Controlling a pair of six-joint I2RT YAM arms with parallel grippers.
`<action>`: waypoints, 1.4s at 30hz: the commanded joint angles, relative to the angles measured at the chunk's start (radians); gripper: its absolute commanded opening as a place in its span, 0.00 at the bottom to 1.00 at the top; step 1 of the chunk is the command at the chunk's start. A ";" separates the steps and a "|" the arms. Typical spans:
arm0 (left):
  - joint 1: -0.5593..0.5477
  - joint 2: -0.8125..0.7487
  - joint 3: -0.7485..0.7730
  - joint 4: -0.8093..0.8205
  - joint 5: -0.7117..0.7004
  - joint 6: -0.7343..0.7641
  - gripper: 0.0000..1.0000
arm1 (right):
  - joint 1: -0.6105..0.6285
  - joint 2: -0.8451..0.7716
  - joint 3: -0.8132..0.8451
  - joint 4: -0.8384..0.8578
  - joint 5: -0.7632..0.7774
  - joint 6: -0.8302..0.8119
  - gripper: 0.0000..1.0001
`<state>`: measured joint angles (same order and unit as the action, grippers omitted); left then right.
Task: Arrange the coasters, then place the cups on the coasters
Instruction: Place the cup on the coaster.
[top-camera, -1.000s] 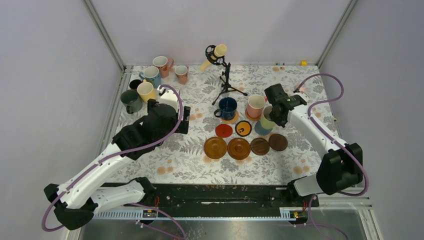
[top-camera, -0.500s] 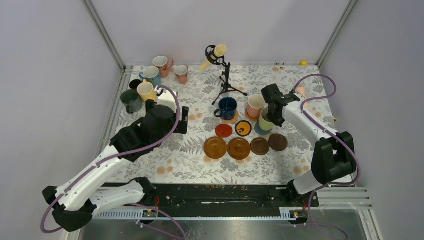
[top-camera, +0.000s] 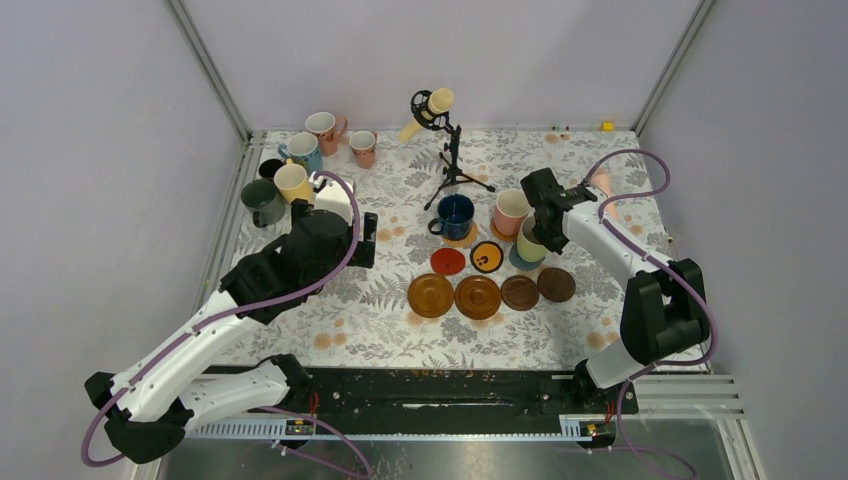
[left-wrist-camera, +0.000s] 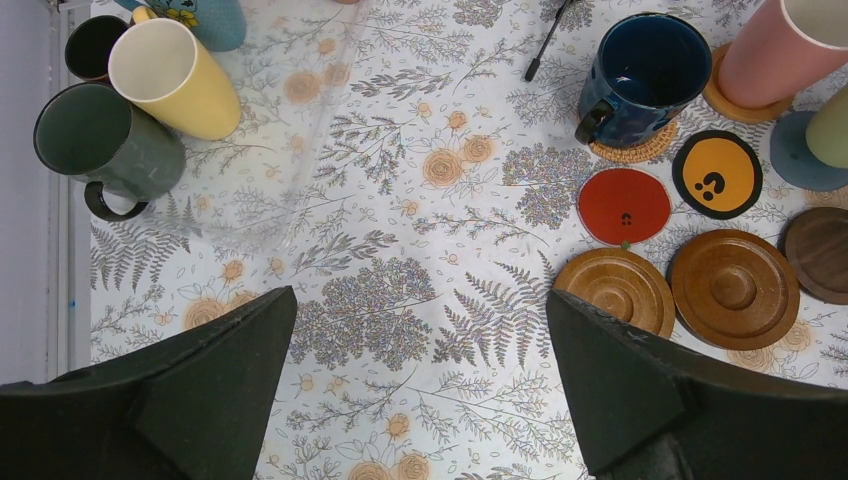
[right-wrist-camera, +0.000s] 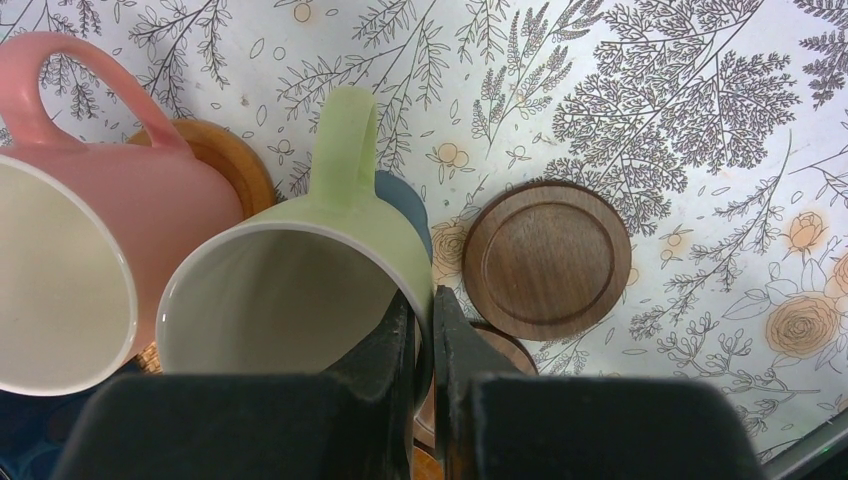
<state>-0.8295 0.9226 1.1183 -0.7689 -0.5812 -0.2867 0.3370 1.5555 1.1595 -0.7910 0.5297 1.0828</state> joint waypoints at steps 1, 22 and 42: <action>0.000 -0.021 -0.002 0.038 -0.030 0.012 0.99 | -0.007 0.003 0.020 0.043 0.020 0.039 0.00; 0.001 -0.030 -0.003 0.040 -0.034 0.008 0.99 | -0.007 0.024 0.009 0.043 0.010 0.051 0.02; 0.002 -0.009 -0.009 0.046 -0.081 -0.013 0.99 | -0.007 -0.123 0.049 -0.030 0.002 0.004 0.46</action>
<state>-0.8295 0.9100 1.1046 -0.7643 -0.6029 -0.2871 0.3370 1.5146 1.1580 -0.7673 0.5182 1.1061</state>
